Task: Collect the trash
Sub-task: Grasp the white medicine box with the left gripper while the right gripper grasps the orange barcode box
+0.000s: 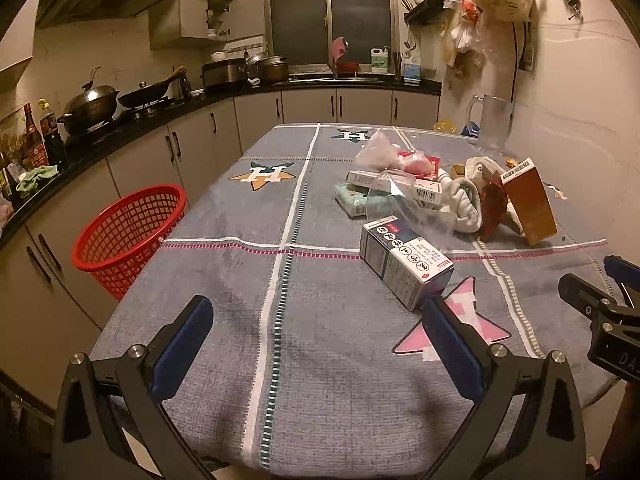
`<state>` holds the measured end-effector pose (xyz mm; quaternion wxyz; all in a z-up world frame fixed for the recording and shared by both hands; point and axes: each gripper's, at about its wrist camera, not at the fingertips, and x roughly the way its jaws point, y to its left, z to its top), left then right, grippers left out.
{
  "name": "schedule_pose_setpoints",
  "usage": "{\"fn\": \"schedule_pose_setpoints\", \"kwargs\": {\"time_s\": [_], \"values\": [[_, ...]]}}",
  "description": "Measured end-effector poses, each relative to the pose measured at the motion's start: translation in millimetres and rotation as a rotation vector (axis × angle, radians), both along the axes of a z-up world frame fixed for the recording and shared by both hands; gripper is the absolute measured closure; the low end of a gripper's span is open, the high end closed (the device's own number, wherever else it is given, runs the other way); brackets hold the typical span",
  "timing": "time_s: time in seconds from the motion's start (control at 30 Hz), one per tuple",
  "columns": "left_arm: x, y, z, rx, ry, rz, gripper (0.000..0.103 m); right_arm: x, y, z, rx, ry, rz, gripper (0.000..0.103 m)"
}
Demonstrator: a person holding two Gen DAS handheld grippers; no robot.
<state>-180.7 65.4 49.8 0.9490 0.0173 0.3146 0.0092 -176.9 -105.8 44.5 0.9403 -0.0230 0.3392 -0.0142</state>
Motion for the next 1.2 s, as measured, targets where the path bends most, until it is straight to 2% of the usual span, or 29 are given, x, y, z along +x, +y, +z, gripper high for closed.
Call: {"fn": "schedule_pose_setpoints", "kwargs": {"time_s": [0.27, 0.43, 0.53, 0.73, 1.2], "values": [[1.1, 3.1, -3.2, -0.005, 0.010, 0.017, 0.000, 1.3, 3.2, 0.0, -0.004, -0.003, 0.015, 0.015], [1.8, -2.7, -3.6, 0.002, 0.016, -0.005, 0.000, 3.3, -4.2, 1.8, 0.011, -0.013, 0.017, 0.015], [8.4, -5.0, -3.7, -0.025, 0.043, -0.044, 0.000, 7.1, -13.2, 3.5, 0.034, -0.015, 0.014, 0.015], [27.7, -7.5, 0.0, -0.080, 0.074, -0.050, 0.000, 13.6, -20.2, 0.6, 0.057, -0.008, 0.020, 0.015], [58.7, -45.3, -5.9, -0.044, 0.131, -0.096, 0.000, 34.5, -38.3, -3.8, 0.068, 0.002, 0.010, 0.015]]}}
